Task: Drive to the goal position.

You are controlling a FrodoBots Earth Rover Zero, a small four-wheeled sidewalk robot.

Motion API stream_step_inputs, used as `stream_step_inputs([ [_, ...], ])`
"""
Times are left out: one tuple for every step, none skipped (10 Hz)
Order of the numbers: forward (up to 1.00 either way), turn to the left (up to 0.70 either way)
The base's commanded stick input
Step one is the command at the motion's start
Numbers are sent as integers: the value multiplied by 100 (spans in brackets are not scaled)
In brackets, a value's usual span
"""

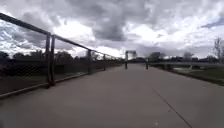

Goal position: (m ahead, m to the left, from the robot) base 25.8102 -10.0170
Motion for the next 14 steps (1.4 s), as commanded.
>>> stream_step_inputs([
  [60,0],
  [69,0],
  [70,0],
  [70,0],
  [70,0],
  [70,0],
  [70,0],
  [70,0],
  [70,0],
  [70,0],
  [70,0],
  [70,0],
  [70,-7],
  [70,-10],
])
